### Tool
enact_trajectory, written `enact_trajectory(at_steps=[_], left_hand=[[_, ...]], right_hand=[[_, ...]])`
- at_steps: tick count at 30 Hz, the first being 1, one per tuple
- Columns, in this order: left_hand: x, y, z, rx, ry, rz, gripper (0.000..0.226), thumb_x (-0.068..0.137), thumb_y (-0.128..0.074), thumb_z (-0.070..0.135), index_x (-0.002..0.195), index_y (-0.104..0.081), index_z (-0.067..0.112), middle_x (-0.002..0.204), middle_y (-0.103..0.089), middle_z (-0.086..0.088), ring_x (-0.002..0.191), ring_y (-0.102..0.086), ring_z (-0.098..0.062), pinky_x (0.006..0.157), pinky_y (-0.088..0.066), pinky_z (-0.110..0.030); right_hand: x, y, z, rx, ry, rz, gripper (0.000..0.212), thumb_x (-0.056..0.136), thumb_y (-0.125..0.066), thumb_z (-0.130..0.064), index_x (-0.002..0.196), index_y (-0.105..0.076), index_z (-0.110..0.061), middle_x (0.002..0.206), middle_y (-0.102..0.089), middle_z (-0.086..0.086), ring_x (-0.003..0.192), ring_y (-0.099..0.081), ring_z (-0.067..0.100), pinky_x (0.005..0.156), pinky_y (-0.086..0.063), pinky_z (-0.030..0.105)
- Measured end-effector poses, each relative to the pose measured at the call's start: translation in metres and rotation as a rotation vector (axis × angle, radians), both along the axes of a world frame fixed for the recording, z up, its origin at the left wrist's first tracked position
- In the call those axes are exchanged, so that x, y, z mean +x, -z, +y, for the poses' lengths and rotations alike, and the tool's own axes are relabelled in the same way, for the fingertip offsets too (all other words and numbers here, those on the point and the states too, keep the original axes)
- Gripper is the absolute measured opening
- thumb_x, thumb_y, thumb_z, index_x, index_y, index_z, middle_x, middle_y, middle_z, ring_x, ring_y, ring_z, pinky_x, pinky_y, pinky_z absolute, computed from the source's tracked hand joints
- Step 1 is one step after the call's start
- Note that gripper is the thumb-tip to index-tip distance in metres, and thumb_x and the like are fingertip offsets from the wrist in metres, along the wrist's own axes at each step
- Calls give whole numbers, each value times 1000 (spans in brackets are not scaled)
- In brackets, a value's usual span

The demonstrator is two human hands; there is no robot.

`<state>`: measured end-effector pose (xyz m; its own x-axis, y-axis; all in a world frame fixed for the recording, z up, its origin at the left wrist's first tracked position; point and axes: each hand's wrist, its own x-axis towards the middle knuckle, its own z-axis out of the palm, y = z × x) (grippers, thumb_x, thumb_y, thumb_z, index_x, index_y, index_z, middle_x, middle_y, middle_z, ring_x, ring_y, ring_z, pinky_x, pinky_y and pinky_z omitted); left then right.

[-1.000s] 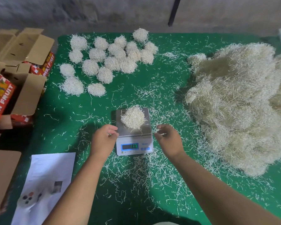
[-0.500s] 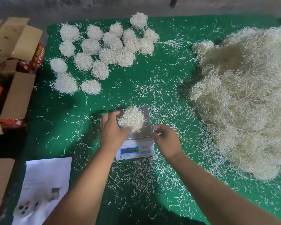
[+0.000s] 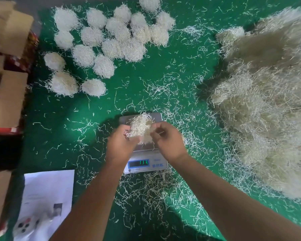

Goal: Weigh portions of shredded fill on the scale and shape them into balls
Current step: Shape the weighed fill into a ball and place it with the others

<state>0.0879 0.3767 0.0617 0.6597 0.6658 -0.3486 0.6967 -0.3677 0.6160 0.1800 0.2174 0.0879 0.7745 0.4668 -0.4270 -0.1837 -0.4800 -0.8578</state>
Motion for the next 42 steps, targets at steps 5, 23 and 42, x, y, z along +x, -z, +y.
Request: enact_trajectory(at_steps=[5, 23, 42], left_hand=[[9, -6, -3, 14, -23, -110, 57, 86, -80, 47, 135, -57, 30, 127, -54, 5, 105, -58, -12, 85, -52, -32], [17, 3, -3, 106, 59, -170, 21, 94, -75, 13, 113, -76, 18, 108, -74, 4, 92, -65, -9, 81, -50, -26], [20, -15, 1, 293, 226, -56, 15, 94, -67, -3, 104, -75, 6, 108, -67, -13, 91, -61, -26, 75, -43, -32]], right_hand=[[3, 4, 14, -57, -20, -74, 15, 103, -68, -23, 114, -65, -33, 100, -69, -15, 87, -69, 3, 80, -62, 27], [17, 19, 34, -133, 55, 8, 11, 101, -73, -25, 91, -73, -24, 87, -75, -10, 62, -66, -1, 59, -54, 20], [21, 15, 15, -149, -7, -103, 12, 102, -72, -25, 91, -70, -23, 89, -73, -10, 79, -70, 7, 70, -56, 18]])
